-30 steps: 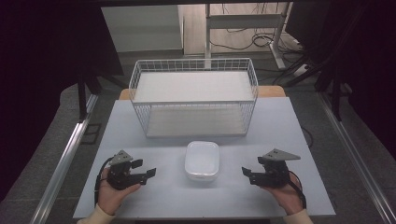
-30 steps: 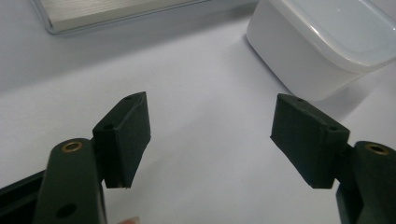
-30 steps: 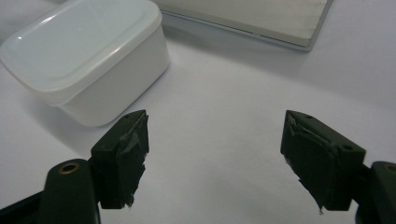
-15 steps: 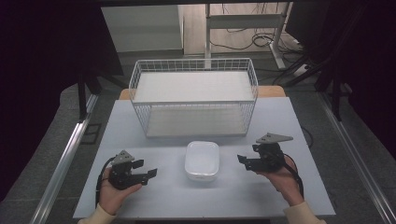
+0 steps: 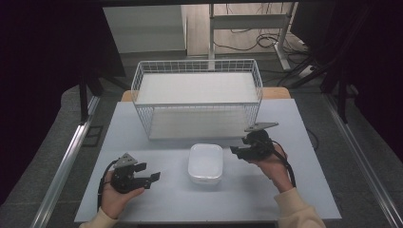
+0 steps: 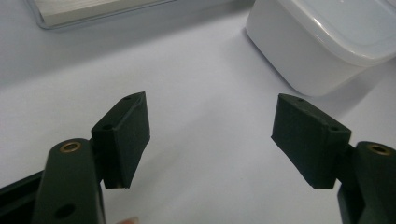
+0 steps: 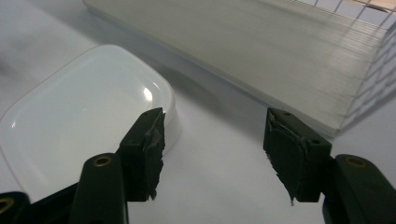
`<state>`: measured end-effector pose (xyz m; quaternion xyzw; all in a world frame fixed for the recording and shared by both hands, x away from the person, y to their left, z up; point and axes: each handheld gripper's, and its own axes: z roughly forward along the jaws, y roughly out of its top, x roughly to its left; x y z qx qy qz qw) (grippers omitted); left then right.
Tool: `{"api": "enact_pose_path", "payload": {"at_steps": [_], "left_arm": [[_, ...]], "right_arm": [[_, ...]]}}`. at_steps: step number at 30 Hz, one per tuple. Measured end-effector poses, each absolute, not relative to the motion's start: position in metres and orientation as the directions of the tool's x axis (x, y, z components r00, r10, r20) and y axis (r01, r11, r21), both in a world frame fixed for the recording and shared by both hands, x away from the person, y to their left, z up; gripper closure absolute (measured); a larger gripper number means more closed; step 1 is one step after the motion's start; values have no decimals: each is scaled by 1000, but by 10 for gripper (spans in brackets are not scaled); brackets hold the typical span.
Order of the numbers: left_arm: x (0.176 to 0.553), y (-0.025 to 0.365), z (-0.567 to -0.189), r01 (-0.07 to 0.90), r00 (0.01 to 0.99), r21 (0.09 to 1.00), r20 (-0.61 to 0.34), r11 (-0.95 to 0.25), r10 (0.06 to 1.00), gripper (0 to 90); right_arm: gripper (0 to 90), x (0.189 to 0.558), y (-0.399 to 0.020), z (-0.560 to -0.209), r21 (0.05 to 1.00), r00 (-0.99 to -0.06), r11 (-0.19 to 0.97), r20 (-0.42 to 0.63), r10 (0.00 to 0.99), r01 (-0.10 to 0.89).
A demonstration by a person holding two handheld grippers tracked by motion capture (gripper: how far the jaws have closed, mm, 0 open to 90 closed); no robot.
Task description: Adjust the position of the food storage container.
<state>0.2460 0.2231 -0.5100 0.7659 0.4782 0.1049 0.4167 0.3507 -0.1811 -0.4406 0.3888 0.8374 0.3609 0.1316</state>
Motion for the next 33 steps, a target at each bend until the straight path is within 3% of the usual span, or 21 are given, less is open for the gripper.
{"api": "enact_pose_path", "payload": {"at_steps": [9,15,21,33], "left_arm": [[246,223,-511,647,524,736,-237,-201,818,273],[247,223,-511,647,523,735,-236,-201,819,273],[247,222,-511,647,524,734,-234,-205,819,271],[247,223,-512,650,523,732,-235,-205,819,271]], "right_arm": [[493,374,-166,-450,665,-672,467,71,737,582],[658,385,-161,-458,636,-700,506,75,710,582],[891,393,-156,-460,644,-715,522,56,697,559],[900,402,-139,-474,615,-778,600,34,627,511]]}}
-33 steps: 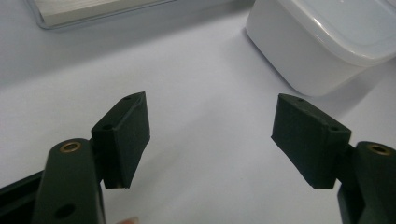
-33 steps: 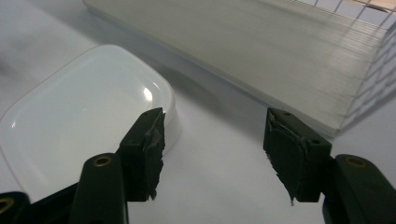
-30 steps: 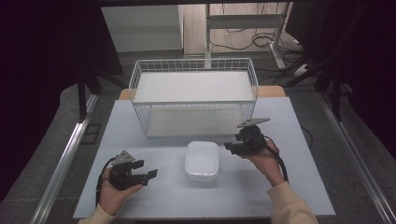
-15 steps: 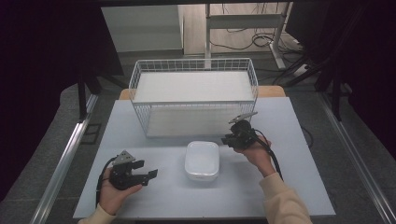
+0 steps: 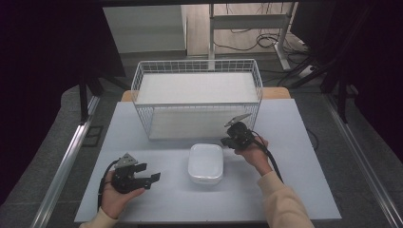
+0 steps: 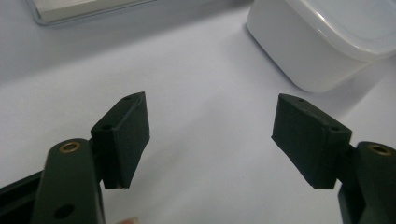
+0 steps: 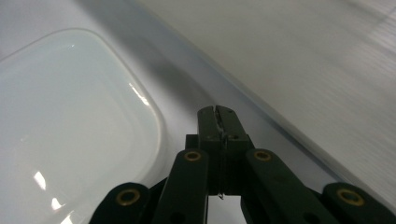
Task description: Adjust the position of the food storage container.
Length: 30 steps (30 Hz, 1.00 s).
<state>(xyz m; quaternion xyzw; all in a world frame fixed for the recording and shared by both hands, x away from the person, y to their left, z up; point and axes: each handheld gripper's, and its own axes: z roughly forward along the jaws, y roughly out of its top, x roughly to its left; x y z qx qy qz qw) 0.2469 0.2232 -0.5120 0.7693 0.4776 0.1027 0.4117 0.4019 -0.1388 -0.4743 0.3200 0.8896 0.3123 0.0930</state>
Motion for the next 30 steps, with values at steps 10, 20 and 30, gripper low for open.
{"api": "enact_pose_path", "payload": {"at_steps": [10,20,30], "left_arm": [[247,223,-512,650,524,731,-235,-207,819,271],[247,223,-512,650,523,732,-235,-205,819,272],[247,223,-512,648,522,735,-237,-200,819,272]], "right_arm": [[900,399,-131,-477,604,-800,628,26,600,491],[900,391,-120,-479,609,-830,640,53,556,468],[900,379,-102,-481,611,-857,656,73,511,443]]}}
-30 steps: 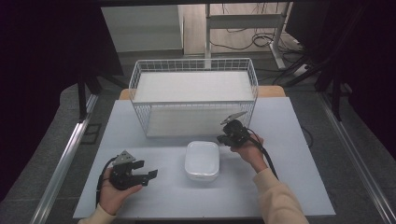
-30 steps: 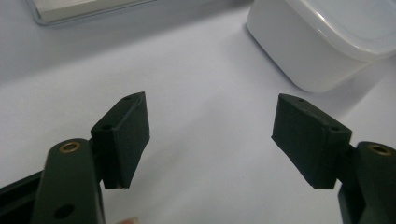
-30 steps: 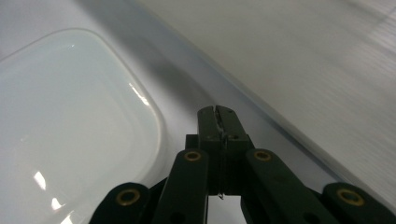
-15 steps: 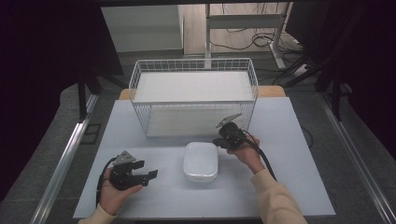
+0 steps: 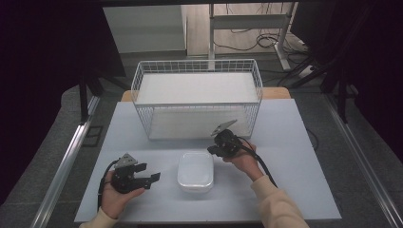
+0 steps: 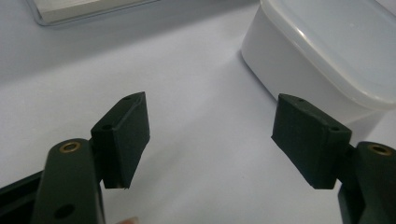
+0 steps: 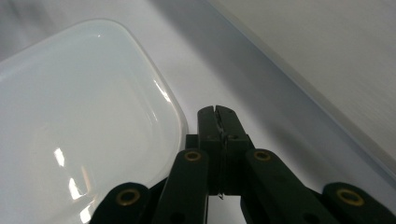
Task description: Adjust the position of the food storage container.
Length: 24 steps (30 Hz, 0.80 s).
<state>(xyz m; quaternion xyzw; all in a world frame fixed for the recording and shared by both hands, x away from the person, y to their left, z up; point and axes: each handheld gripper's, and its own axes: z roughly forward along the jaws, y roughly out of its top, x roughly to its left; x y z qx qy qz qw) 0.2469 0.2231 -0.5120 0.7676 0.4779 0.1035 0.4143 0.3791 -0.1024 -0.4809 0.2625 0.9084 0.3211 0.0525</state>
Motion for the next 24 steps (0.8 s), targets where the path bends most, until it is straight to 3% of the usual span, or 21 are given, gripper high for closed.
{"api": "enact_pose_path", "payload": {"at_steps": [17,24], "left_arm": [[247,225,-512,649,518,735,-240,-194,821,273],[246,226,-511,645,514,742,-244,-183,823,273]], "right_arm": [[900,370,-88,-483,608,-880,676,81,467,415],[900,358,-111,-464,677,-838,598,53,543,430]]}}
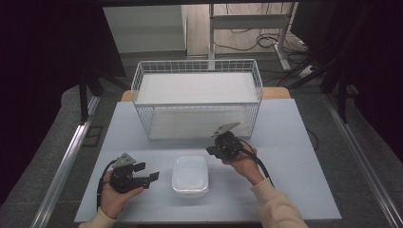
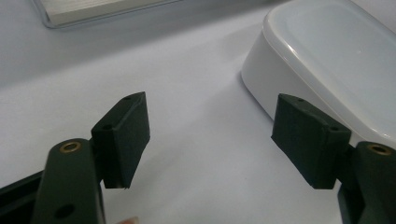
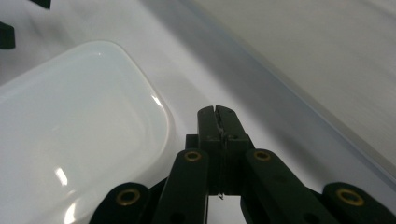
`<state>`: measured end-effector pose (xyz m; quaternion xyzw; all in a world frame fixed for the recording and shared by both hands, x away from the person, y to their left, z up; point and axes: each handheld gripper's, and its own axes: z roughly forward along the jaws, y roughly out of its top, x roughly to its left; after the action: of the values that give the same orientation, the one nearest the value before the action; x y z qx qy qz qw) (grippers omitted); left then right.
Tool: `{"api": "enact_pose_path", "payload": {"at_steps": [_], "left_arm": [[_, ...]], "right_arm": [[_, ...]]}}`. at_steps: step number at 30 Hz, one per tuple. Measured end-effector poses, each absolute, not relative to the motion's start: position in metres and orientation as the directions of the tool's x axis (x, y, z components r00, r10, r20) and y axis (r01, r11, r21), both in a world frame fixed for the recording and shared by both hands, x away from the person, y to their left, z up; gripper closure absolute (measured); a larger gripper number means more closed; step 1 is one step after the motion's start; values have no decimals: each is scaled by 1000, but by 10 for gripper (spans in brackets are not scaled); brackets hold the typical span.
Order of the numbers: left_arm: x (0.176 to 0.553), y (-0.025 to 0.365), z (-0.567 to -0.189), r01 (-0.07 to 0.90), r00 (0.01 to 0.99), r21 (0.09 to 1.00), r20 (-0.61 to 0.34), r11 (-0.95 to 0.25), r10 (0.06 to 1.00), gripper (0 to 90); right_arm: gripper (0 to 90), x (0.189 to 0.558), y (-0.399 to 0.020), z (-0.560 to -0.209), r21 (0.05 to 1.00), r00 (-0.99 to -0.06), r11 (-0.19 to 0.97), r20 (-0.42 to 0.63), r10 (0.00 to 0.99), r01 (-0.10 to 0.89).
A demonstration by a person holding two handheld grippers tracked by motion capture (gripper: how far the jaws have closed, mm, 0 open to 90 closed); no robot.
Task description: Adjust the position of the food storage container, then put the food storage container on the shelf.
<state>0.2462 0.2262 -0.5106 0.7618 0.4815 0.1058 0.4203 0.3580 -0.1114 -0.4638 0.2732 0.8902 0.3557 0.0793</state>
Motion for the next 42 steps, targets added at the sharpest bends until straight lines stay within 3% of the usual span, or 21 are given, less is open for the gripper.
{"api": "enact_pose_path", "payload": {"at_steps": [3,9,12,16,34,39,42], "left_arm": [[246,227,-510,645,513,742,-245,-182,823,273],[247,227,-510,647,507,743,-251,-172,824,273],[246,227,-509,646,508,745,-255,-168,823,272],[246,227,-508,648,509,745,-269,-158,818,273],[249,223,-482,656,486,749,-327,-92,810,280],[257,218,-467,705,464,708,-428,-31,776,279],[260,214,-458,705,464,709,-428,-30,776,277]], "right_arm": [[891,347,-127,-459,701,-818,559,60,572,443],[513,322,-154,-456,759,-752,437,104,651,483],[388,314,-155,-458,767,-736,394,147,660,506],[310,306,-151,-462,774,-738,383,156,657,504],[293,305,-152,-456,760,-721,331,249,647,560],[293,302,-144,-457,752,-712,320,271,648,577],[286,302,-136,-458,745,-708,323,273,651,584]]}}
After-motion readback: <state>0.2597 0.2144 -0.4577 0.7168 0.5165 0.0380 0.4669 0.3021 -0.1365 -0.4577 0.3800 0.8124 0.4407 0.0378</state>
